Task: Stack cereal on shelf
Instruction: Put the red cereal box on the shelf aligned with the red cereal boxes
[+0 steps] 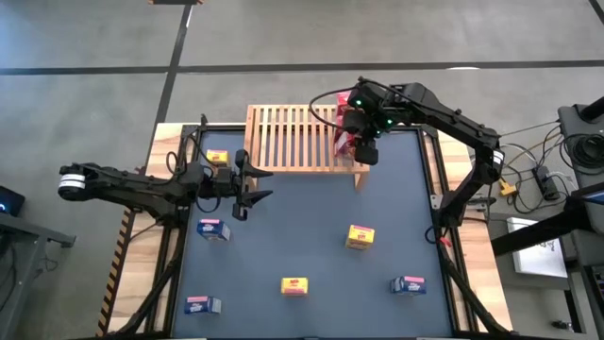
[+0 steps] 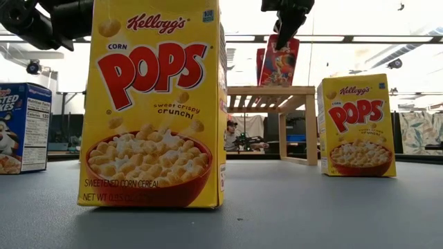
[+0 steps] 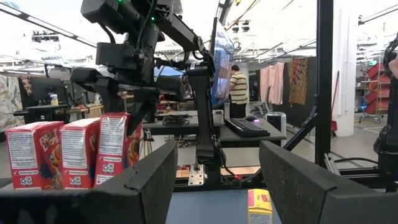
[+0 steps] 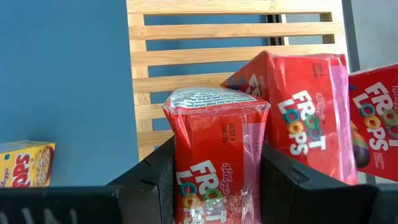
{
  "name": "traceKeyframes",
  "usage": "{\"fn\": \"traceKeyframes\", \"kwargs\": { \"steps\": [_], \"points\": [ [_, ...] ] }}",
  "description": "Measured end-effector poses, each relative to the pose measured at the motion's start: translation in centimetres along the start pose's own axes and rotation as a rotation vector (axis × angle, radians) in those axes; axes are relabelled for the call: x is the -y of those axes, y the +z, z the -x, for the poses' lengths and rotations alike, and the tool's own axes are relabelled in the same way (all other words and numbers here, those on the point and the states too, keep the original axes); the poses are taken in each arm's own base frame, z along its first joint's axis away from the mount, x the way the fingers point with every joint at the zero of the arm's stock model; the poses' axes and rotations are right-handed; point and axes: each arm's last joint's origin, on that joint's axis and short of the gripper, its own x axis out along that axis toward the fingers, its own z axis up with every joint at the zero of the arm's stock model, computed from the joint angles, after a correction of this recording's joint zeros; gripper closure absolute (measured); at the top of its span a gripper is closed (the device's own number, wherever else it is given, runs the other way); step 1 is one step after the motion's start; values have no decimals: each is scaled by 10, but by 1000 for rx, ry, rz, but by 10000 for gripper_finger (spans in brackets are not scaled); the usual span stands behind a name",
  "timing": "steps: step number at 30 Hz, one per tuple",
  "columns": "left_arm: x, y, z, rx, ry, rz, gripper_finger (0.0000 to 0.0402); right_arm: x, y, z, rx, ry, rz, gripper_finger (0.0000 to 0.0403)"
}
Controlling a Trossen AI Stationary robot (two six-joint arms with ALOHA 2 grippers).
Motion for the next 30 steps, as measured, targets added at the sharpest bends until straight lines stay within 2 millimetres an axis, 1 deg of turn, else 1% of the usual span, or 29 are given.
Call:
{"fn": "traceKeyframes", "kwargs": {
  "steps": [5, 10, 30],
  "points": [
    [0, 0, 0, 0, 0, 0, 192, 0, 0, 0, -1, 7, -2, 252],
    [0, 0, 0, 0, 0, 0, 192, -2, 0, 0, 13, 53, 0, 252],
    [0, 0, 0, 0, 0, 0, 192, -2, -2, 0, -7, 61, -1, 252]
  ]
}}
